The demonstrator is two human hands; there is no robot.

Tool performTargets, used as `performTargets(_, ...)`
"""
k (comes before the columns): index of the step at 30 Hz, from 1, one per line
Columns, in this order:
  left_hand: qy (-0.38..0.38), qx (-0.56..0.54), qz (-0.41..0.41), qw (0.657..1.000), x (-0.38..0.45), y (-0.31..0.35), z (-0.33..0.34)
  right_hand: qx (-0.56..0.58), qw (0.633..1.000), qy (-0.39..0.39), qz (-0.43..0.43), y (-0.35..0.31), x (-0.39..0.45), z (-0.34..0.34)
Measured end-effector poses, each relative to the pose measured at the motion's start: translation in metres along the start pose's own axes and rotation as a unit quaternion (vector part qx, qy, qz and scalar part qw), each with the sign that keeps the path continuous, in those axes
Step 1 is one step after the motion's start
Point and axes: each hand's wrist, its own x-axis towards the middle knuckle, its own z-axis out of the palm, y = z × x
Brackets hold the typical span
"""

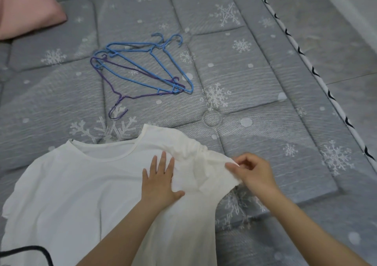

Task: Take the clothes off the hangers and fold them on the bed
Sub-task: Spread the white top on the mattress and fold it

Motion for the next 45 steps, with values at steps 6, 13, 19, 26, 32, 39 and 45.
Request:
performTargets(6,-0.02,0.022,-0.019,0.999,0.007,0.011,-0.007,-0.102,0.988,0.117,0.002,0.045,-0.004,-0.045)
performTargets(13,0.189,-0.125,0.002,0.974,0.028,0.038,-0.035,-0.17,0.975,0.001,0.143,0.084,-0.004,-0.036)
performTargets(19,0.187,-0.06,0.211,0.958,0.065,0.077,-0.042,-0.148,0.971,-0.001,0.189,0.074,-0.005,-0.014)
performTargets(26,0.142,0.087,0.212,0.963,0.076,0.107,-0.033,-0.107,0.979,0.009,0.173,0.077,-0.003,-0.003)
performTargets(32,0.093,-0.083,0.14,0.982,0.066,0.126,-0.033,-0.084,0.992,0.03,0.092,0.093,-0.009,-0.014)
performTargets(39,0.025,-0.108,0.117,0.987,0.08,0.154,-0.04,-0.04,0.995,0.015,0.087,0.101,-0.013,-0.032)
performTargets(45,0.06,-0.384,0.105,0.915,0.075,0.166,-0.055,0.007,0.987,-0.005,0.162,0.099,-0.013,-0.034)
